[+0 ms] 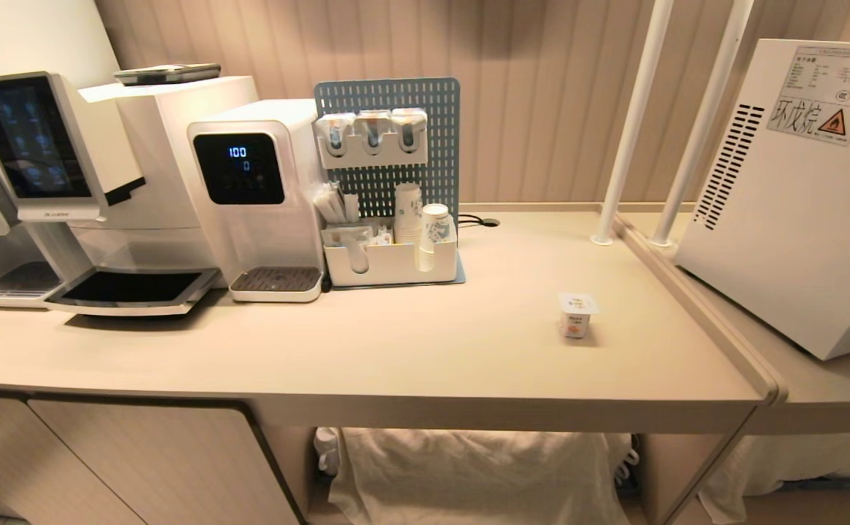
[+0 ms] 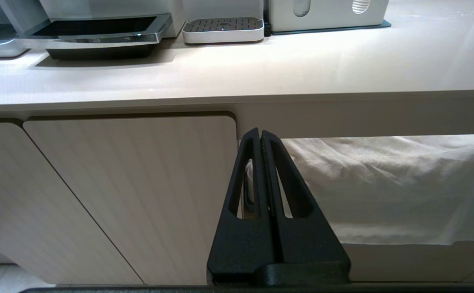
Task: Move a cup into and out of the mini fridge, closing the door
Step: Put the yoghurt in the freezer
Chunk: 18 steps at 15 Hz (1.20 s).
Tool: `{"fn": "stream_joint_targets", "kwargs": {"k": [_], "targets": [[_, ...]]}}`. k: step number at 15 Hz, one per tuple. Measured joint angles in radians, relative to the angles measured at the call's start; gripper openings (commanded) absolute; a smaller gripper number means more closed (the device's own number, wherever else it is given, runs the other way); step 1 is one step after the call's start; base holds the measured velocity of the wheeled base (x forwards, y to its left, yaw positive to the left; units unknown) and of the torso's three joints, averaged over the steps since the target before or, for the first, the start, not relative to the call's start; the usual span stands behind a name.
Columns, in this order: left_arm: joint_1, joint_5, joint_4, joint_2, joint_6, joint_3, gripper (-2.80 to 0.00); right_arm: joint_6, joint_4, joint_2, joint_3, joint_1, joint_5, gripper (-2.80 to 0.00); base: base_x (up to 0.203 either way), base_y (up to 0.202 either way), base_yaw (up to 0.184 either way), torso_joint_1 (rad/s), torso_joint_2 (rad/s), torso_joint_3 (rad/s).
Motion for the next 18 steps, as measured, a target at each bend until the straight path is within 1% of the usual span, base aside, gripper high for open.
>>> {"fn": "stream_joint_targets", "kwargs": {"k": [3,4,5,6,8,10,12,13,14,15,17,18], "targets": [[0.000,0.000,0.000,0.000,-0.007,0.000,-2.80,0.002,-0.006,0.000,-0.006,0.000,0.000,-2.80,0.000,0.000,0.000,0.000,0.00,0.000],[0.000,0.000,0.000,0.000,-0.010,0.000,-2.80,0.011,-0.006,0.000,-0.038,0.000,0.002,-2.80,0.000,0.000,0.000,0.000,0.00,0.000],[0.000,0.001,0.000,0.000,-0.010,0.000,-2.80,0.023,0.007,0.004,-0.103,0.000,0.006,-2.80,0.000,0.000,0.000,0.000,0.00,0.000],[0.000,0.000,0.000,0.000,-0.011,0.000,-2.80,0.032,0.025,0.019,-0.206,0.000,0.006,-2.80,0.000,0.000,0.000,0.000,0.00,0.000],[0.000,0.001,0.000,0.000,-0.018,0.000,-2.80,0.057,0.060,0.101,-0.459,0.001,0.009,-2.80,0.000,0.000,0.000,0.000,0.00,0.000],[0.000,0.002,-0.002,0.000,-0.021,0.000,-2.80,0.102,0.096,0.279,-0.652,0.005,0.018,-2.80,0.000,0.000,0.000,0.000,0.00,0.000],[0.000,0.002,-0.002,0.000,-0.021,0.000,-2.80,0.141,0.122,0.503,-0.762,0.008,0.073,-2.80,0.000,0.000,0.000,0.000,0.00,0.000],[0.000,0.001,-0.002,0.000,-0.021,0.000,-2.80,0.149,0.117,0.631,-0.798,0.006,0.134,-2.80,0.000,0.000,0.000,0.000,0.00,0.000],[0.000,0.002,-0.002,0.000,-0.022,0.000,-2.80,0.137,0.097,0.750,-0.815,-0.009,0.216,-2.80,0.000,0.000,0.000,0.000,0.00,0.000],[0.000,0.002,-0.002,0.000,-0.022,0.000,-2.80,0.108,0.060,0.864,-0.817,-0.033,0.318,-2.80,0.000,0.000,0.000,0.000,0.00,0.000],[0.000,0.000,-0.003,0.000,-0.021,0.000,-2.80,-0.004,-0.060,1.102,-0.788,-0.099,0.570,-2.80,0.000,0.000,0.000,0.000,0.00,0.000],[0.000,0.000,-0.003,0.000,-0.020,0.000,-2.80,-0.065,-0.127,1.216,-0.769,-0.126,0.674,-2.80,0.000,0.000,0.000,0.000,0.00,0.000]]}}
